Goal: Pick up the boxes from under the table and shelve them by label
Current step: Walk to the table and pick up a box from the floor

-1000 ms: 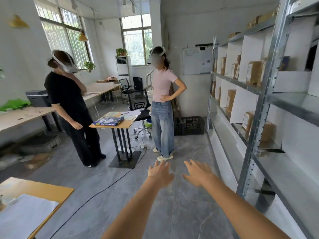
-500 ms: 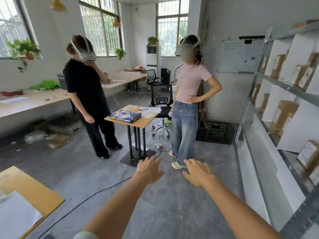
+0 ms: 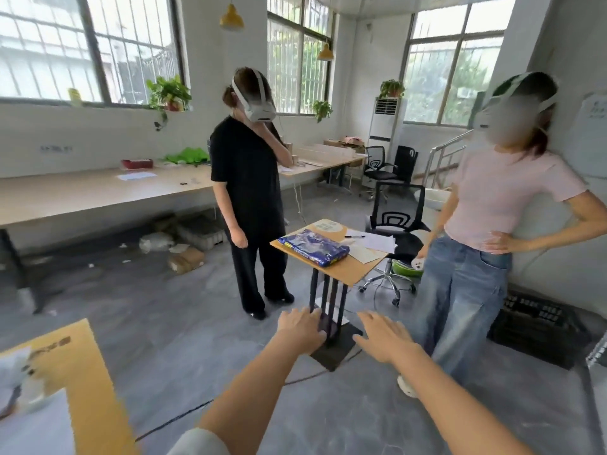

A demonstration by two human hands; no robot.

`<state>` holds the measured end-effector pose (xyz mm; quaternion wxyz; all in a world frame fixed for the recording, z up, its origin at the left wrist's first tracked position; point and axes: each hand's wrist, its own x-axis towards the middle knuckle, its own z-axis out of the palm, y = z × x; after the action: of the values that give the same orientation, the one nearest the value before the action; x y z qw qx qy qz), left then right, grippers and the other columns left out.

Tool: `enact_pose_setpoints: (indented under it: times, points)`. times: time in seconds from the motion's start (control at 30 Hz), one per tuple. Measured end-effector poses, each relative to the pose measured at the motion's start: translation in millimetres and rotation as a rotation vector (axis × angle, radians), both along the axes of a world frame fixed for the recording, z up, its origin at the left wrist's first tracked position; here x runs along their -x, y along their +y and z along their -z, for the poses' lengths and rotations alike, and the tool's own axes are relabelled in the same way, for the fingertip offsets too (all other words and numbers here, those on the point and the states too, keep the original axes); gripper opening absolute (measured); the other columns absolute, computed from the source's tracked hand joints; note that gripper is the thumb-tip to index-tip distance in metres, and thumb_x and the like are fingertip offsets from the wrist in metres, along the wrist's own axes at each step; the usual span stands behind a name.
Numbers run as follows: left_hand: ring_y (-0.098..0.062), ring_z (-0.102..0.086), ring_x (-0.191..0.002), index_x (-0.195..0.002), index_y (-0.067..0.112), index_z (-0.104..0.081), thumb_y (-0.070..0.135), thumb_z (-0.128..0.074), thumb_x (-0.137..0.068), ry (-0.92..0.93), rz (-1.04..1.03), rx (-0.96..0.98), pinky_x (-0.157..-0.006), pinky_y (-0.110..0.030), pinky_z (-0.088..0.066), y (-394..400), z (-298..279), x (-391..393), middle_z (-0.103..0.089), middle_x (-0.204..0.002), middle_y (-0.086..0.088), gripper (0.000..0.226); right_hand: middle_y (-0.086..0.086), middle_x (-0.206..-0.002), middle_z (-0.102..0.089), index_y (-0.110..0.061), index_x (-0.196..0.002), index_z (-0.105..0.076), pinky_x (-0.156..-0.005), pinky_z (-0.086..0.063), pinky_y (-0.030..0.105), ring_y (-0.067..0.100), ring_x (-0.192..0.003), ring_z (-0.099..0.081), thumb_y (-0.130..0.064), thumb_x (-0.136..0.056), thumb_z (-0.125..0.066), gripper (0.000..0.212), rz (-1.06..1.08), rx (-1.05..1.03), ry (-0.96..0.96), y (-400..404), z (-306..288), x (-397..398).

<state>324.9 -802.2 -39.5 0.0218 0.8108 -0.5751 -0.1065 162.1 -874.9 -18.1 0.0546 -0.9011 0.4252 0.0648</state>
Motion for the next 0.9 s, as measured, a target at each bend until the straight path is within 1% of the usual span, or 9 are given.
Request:
enact_pose_setpoints:
  times: [0.17, 0.3, 0.4, 0.5, 0.67, 0.8, 0.9]
  points:
    - [-0.034, -0.042, -0.128, -0.144, 0.02, -0.03, 0.04, -0.041, -0.091, 0.001, -0.161, -0.026, -0.103, -0.046, -0.034, -29.2, 11.9, -99.5, -0.041, -0.143, -0.008, 0.058, 0.008, -0.148, -0.039, -0.018, -0.145, -0.029, -0.106, -0.039, 0.045, 0.029, -0.132, -0.043, -0.043, -0.094, -0.041, 0.058, -0.142, -0.041, 0.004, -64.4, 13.4, -104.0]
    - [-0.033, -0.043, -0.126, -0.142, 0.017, -0.032, 0.038, -0.04, -0.091, 0.01, -0.292, -0.037, -0.102, -0.044, -0.034, -62.8, 25.3, -180.6, -0.042, -0.141, -0.009, 0.055, 0.006, -0.149, -0.037, -0.017, -0.145, -0.027, -0.106, -0.038, 0.045, 0.028, -0.133, -0.043, -0.043, -0.095, -0.039, 0.057, -0.255, -0.047, 0.011, -119.5, 25.8, -196.9]
    - [-0.032, -0.041, -0.128, -0.143, 0.018, -0.03, 0.039, -0.041, -0.092, 0.017, -0.377, -0.032, -0.104, -0.044, -0.032, -100.3, 31.1, -242.5, -0.04, -0.143, -0.008, 0.056, 0.008, -0.148, -0.037, -0.016, -0.145, -0.027, -0.105, -0.039, 0.043, 0.028, -0.132, -0.043, -0.041, -0.096, -0.04, 0.057, -0.333, -0.059, -0.016, -165.3, 34.9, -271.8]
    - [-0.033, -0.04, -0.13, -0.142, 0.017, -0.031, 0.039, -0.039, -0.092, 0.059, -0.462, -0.029, -0.106, -0.046, -0.03, -144.1, 31.3, -297.8, -0.039, -0.144, -0.008, 0.055, 0.008, -0.149, -0.036, -0.014, -0.145, -0.028, -0.107, -0.037, 0.043, 0.028, -0.134, -0.041, -0.039, -0.096, -0.04, 0.055, -0.394, -0.096, -0.018, -212.2, 38.9, -345.0]
    - [-0.032, -0.041, -0.13, -0.143, 0.02, -0.03, 0.04, -0.039, -0.092, 0.085, -0.533, -0.022, -0.105, -0.045, -0.031, -205.7, 25.5, -377.2, -0.04, -0.144, -0.007, 0.055, 0.006, -0.148, -0.038, -0.016, -0.144, -0.027, -0.105, -0.037, 0.043, 0.028, -0.133, -0.041, -0.04, -0.096, -0.038, 0.054, -0.483, -0.1, 0.008, -274.7, 37.0, -450.1]
    - [-0.032, -0.04, -0.131, -0.144, 0.019, -0.028, 0.04, -0.038, -0.093, 0.079, -0.597, -0.029, -0.106, -0.046, -0.031, -237.1, 25.9, -444.9, -0.039, -0.145, -0.007, 0.056, 0.004, -0.146, -0.041, -0.019, -0.147, -0.025, -0.101, -0.037, 0.042, 0.027, -0.132, -0.042, -0.043, -0.096, -0.037, 0.057, -0.538, -0.07, 0.028, -314.1, 41.9, -521.1]
    - [-0.032, -0.04, -0.131, -0.144, 0.019, -0.028, 0.04, -0.038, -0.093, 0.086, -0.633, -0.049, -0.106, -0.046, -0.031, -258.1, 34.6, -498.5, -0.039, -0.146, -0.007, 0.056, 0.004, -0.144, -0.042, -0.02, -0.146, -0.025, -0.101, -0.037, 0.042, 0.027, -0.131, -0.043, -0.042, -0.096, -0.038, 0.057, -0.557, -0.085, 0.036, -342.0, 51.2, -574.8]
